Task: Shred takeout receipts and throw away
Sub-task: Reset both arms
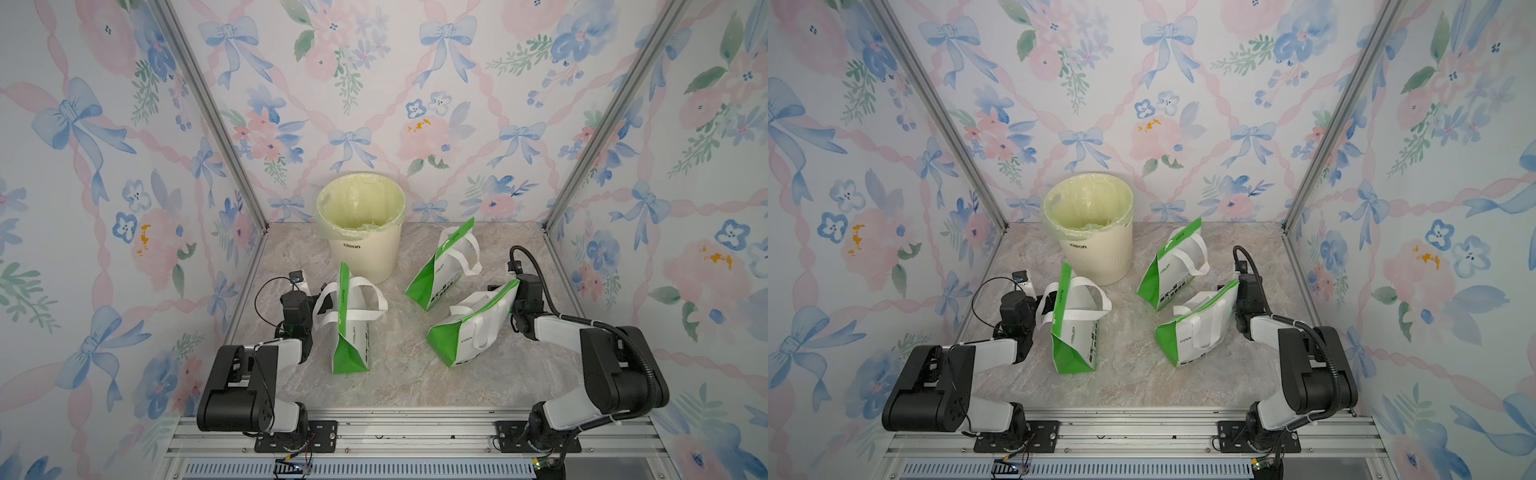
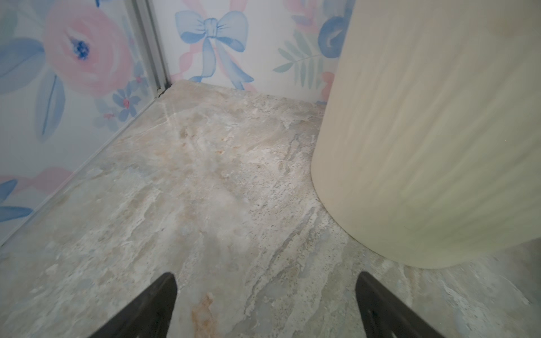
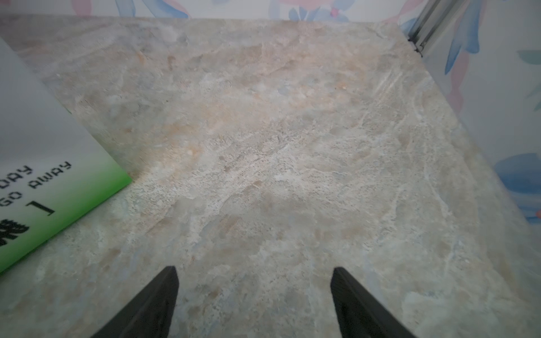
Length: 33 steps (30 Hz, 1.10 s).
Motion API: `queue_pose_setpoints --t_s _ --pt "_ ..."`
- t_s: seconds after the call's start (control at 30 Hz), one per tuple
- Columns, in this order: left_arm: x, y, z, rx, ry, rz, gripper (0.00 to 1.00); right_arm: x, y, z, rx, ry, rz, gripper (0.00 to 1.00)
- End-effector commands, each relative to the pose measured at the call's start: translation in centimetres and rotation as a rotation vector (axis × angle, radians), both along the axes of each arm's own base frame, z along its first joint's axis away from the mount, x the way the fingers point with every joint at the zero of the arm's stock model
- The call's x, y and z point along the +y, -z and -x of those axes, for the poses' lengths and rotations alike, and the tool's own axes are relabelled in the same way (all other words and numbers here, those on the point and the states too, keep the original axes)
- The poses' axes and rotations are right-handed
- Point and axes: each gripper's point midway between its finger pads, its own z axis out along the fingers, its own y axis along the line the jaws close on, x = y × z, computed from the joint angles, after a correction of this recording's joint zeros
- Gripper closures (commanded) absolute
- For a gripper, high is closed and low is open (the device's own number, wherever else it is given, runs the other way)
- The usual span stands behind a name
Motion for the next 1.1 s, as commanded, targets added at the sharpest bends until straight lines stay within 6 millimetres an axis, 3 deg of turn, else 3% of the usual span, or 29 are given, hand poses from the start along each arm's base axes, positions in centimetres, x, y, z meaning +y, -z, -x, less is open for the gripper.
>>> queue_pose_setpoints --t_s 0.0,0.13,0.17,0.23,0.47,1.07 --pt "-0.7 -1.7 -0.2 -0.125 0.046 -0.067 0.02 -0.3 -2.1 0.3 -0.193 -0.022 -0.033 0.15" --pt "-1.6 -1.6 0.2 -0.138 0.081 -0.096 0.02 -0.4 -1.8 0.6 -0.206 -0.025 -0.037 0.12" --pt "-1.6 -1.6 0.7 -0.157 0.073 -0.108 0.02 -0.3 -1.9 0.5 -0.220 -0.023 -0.041 0.01" --pt "-1.5 -2.4 2.1 -0.252 0.045 -0.119 0.02 -0.3 -1.9 0.5 -0.222 -0.022 -0.040 0.02" --pt "0.6 -2.0 2.5 -0.224 -0.090 -0.092 0.02 -0.4 -1.9 0.5 -0.222 0.019 0.014 0.02" --pt "0.7 -2.1 2.5 -0.227 -0.098 -0.094 0.02 -0.3 -1.8 0.5 -0.217 0.024 0.026 0.02"
